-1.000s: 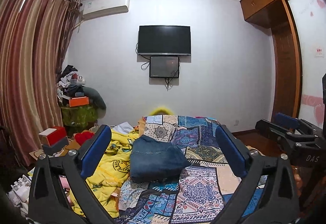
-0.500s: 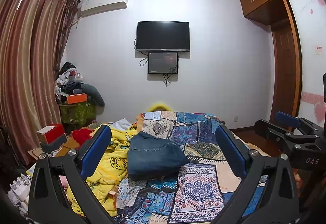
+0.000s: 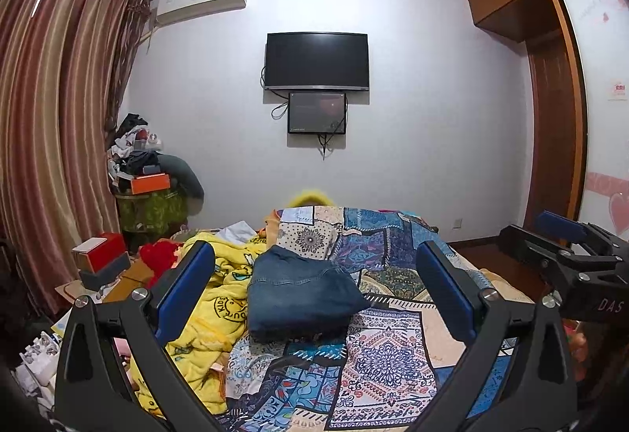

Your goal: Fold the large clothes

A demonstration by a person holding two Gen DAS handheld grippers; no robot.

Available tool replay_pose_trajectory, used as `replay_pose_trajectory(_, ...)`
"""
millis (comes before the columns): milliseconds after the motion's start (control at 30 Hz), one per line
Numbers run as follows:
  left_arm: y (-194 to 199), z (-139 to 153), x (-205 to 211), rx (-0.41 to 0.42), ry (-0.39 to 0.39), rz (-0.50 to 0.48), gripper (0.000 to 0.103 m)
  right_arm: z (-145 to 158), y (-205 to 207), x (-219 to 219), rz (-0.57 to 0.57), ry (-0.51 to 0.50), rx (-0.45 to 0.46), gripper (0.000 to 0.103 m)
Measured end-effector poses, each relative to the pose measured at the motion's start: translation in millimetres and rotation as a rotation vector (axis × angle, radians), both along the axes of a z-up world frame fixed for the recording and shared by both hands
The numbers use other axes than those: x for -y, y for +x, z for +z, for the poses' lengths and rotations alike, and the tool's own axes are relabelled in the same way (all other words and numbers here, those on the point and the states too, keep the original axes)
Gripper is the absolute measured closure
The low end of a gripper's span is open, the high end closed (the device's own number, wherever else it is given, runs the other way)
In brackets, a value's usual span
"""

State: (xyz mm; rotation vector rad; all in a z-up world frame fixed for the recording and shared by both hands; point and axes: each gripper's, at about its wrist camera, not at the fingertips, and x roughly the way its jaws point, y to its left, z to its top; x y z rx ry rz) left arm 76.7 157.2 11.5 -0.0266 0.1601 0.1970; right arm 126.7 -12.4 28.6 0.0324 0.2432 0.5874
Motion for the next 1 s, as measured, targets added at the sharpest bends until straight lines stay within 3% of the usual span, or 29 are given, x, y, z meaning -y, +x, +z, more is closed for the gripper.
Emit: replay_pose_trajectory(1000,8.2,-6.2,-2.8,-0.04,-0.023,-0.036,0.0,-0.9,1.8,0.7,-0.033,-0.015,-0.017,0.0)
